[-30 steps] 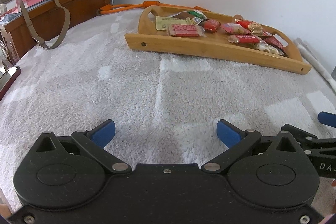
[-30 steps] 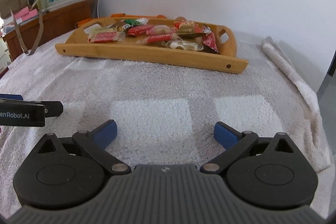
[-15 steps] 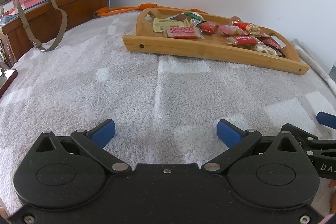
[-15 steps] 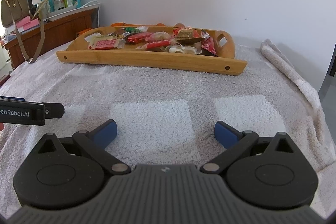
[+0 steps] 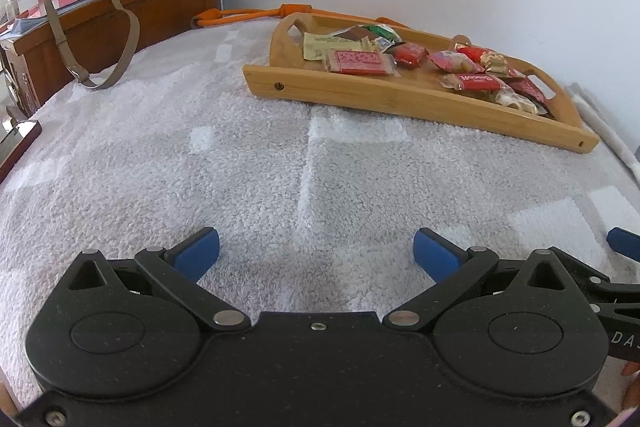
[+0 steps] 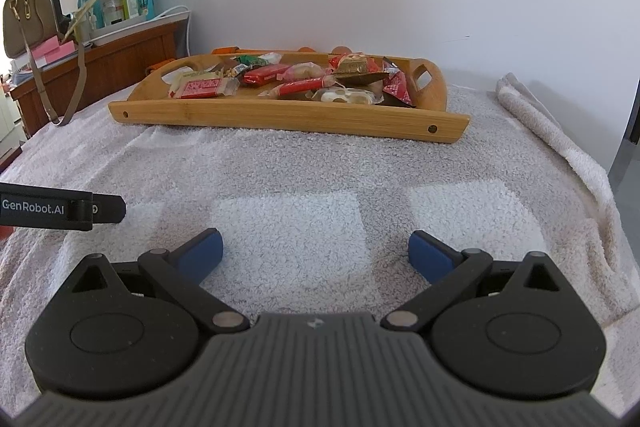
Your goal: Organize snacks
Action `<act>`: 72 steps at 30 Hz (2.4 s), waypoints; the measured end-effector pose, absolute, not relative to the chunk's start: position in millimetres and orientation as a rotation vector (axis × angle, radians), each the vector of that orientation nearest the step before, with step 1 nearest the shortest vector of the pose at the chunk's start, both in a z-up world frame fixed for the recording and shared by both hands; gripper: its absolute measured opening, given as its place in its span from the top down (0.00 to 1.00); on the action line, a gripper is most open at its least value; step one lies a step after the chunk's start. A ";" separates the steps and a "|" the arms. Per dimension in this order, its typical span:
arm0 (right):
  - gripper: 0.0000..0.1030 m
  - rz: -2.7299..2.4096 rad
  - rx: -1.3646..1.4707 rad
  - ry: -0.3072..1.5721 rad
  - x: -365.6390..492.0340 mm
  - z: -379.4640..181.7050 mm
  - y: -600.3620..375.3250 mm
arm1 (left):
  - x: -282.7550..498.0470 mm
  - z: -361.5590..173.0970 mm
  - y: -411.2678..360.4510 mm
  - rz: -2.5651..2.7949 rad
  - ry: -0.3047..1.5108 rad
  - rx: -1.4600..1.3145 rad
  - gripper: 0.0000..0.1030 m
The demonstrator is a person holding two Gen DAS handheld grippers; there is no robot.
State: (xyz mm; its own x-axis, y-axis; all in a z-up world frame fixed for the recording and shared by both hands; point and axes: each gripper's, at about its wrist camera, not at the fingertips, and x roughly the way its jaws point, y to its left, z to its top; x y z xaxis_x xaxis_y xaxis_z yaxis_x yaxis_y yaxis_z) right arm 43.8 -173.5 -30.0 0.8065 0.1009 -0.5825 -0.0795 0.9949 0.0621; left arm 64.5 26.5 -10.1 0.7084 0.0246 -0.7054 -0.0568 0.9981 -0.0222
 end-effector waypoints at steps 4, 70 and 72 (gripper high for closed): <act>0.00 0.096 0.035 0.625 43.7 -29.8 -173.5 | 65.0 -9.7 27.6 0.035 0.790 -0.040 0.00; 0.00 0.097 0.036 0.625 43.8 -29.6 -173.8 | 64.7 -10.4 25.7 0.035 0.792 -0.025 0.00; 0.00 0.097 0.036 0.625 43.7 -29.7 -173.8 | 64.7 -10.4 25.5 0.035 0.791 -0.024 0.00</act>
State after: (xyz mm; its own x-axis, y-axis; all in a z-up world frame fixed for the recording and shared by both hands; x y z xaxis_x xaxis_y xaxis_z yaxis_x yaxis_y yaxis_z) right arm 43.7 -173.8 -29.7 0.8069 0.1014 -0.5820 -0.0794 0.9948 0.0631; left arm 64.7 25.5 -10.4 0.7025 0.0225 -0.7113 -0.0407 0.9991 -0.0085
